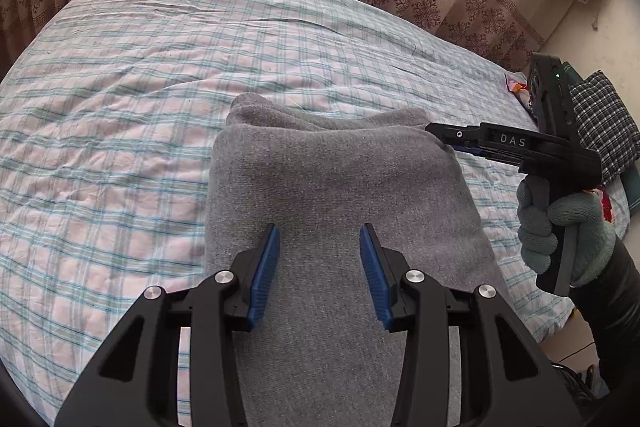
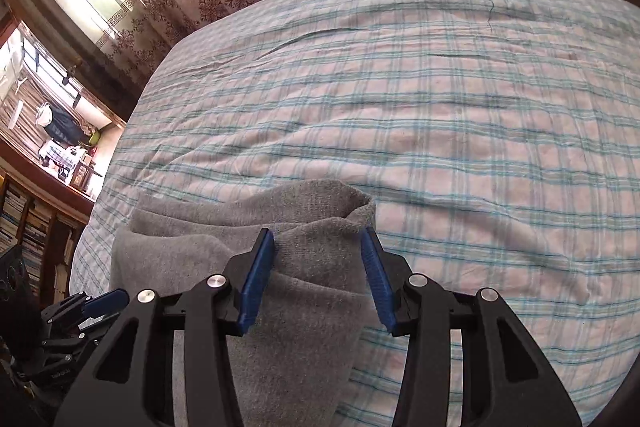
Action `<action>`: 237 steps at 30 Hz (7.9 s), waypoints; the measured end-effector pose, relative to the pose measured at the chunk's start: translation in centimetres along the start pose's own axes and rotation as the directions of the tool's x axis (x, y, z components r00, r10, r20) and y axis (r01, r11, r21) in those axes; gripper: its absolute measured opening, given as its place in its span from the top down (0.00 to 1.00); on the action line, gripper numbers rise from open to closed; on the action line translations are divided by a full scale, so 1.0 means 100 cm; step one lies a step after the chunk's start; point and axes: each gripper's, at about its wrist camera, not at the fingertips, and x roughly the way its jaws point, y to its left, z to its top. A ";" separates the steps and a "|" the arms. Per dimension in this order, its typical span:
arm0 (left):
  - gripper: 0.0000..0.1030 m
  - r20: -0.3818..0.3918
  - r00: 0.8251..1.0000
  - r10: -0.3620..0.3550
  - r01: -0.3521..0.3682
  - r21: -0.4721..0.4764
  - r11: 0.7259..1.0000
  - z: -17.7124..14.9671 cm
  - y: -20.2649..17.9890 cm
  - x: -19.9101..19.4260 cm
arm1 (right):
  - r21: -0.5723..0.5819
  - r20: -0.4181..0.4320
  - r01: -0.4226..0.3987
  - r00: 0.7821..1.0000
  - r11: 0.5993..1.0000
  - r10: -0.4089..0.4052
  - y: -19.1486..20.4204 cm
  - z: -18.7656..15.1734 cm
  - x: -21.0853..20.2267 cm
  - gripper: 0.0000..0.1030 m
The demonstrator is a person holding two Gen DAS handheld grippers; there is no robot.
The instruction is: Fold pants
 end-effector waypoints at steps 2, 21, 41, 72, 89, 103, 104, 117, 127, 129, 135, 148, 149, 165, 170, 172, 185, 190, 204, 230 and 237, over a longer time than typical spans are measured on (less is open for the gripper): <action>0.58 -0.003 1.000 -0.003 0.002 -0.006 1.000 0.005 0.001 0.003 | -0.019 0.009 0.028 1.000 0.999 -0.028 0.004 -0.003 0.004 0.79; 0.57 -0.025 1.000 0.001 0.000 0.022 1.000 0.001 0.009 0.023 | 0.185 0.078 -0.043 0.997 0.982 0.029 -0.026 0.009 0.012 0.85; 0.30 0.003 0.997 0.074 -0.074 0.062 0.995 0.022 -0.011 0.035 | 0.052 0.080 0.009 0.997 0.999 -0.013 -0.006 0.004 -0.009 0.86; 0.17 0.017 0.995 0.097 -0.099 0.114 0.989 0.004 -0.015 0.047 | 0.067 0.065 0.055 0.996 0.996 -0.059 0.000 0.009 0.007 0.88; 0.12 0.009 0.998 0.070 -0.070 0.111 0.991 0.006 -0.013 0.047 | 0.031 0.078 0.149 0.985 0.988 -0.151 -0.003 0.013 0.030 0.93; 0.12 -0.003 0.999 0.032 -0.031 0.068 0.997 0.011 -0.006 0.044 | -0.173 0.011 0.078 0.997 0.982 -0.077 0.058 -0.016 0.015 0.69; 0.12 -0.004 1.000 0.021 -0.021 0.058 0.998 0.012 -0.004 0.043 | -0.175 0.013 0.102 0.995 0.979 -0.101 0.057 -0.014 0.022 0.70; 0.13 0.034 0.999 0.008 -0.004 -0.106 0.994 0.048 0.040 0.020 | -0.130 0.087 0.098 0.992 0.987 -0.087 0.055 -0.017 0.004 0.72; 0.69 -0.090 0.996 -0.026 0.018 -0.094 0.995 0.060 0.055 0.066 | -0.209 0.066 0.008 0.998 0.978 0.006 0.078 -0.049 -0.024 0.69; 0.76 -0.076 0.996 -0.041 0.032 -0.116 0.993 0.066 0.059 0.063 | -0.233 0.045 0.003 0.999 0.972 0.008 0.083 -0.057 -0.023 0.68; 0.76 -0.099 0.995 -0.010 -0.005 -0.143 0.990 0.069 0.070 0.084 | -0.287 -0.012 0.040 0.999 0.957 -0.045 0.084 -0.081 0.006 0.66; 0.45 -0.026 0.989 0.144 -0.145 -0.045 0.988 0.062 0.044 0.036 | -0.273 0.045 0.027 0.999 0.961 -0.016 0.086 -0.077 -0.033 0.64; 0.44 -0.022 0.989 0.147 -0.147 -0.027 0.989 0.057 0.039 0.030 | -0.281 0.047 0.029 0.999 0.959 -0.016 0.087 -0.080 -0.038 0.61; 0.32 -0.053 0.976 0.212 -0.207 0.087 0.974 -0.057 0.006 -0.011 | -0.376 -0.058 0.022 0.997 0.926 -0.048 0.069 -0.163 -0.066 0.53; 0.25 -0.034 0.976 0.215 -0.213 0.054 0.976 -0.063 0.013 -0.008 | -0.341 -0.069 0.019 0.997 0.940 -0.045 0.059 -0.167 -0.054 0.48; 0.21 -0.028 0.972 0.234 -0.232 0.067 0.970 -0.063 0.011 -0.009 | -0.339 -0.056 0.030 0.997 0.940 -0.052 0.060 -0.168 -0.058 0.48; 0.15 0.007 0.943 0.332 -0.330 0.122 0.936 -0.080 -0.024 -0.047 | -0.404 0.054 0.053 0.998 0.913 -0.034 0.080 -0.187 -0.109 0.39; 0.14 0.018 0.942 0.335 -0.335 0.135 0.933 -0.094 -0.036 -0.058 | -0.441 0.085 0.075 0.995 0.894 -0.042 0.091 -0.198 -0.116 0.34; 0.12 0.021 0.934 0.356 -0.356 0.089 0.930 -0.106 -0.043 -0.063 | -0.380 0.161 0.147 0.983 0.913 -0.091 0.093 -0.206 -0.128 0.26; 0.06 -0.047 0.995 0.089 -0.093 -0.107 0.990 -0.050 0.023 -0.024 | -0.008 0.065 0.056 0.996 0.998 -0.055 0.018 -0.147 -0.074 0.19; 0.06 -0.092 0.992 -0.084 0.063 -0.212 0.975 -0.029 0.059 0.009 | 0.217 0.012 -0.048 0.999 0.975 0.047 -0.023 -0.142 -0.050 0.19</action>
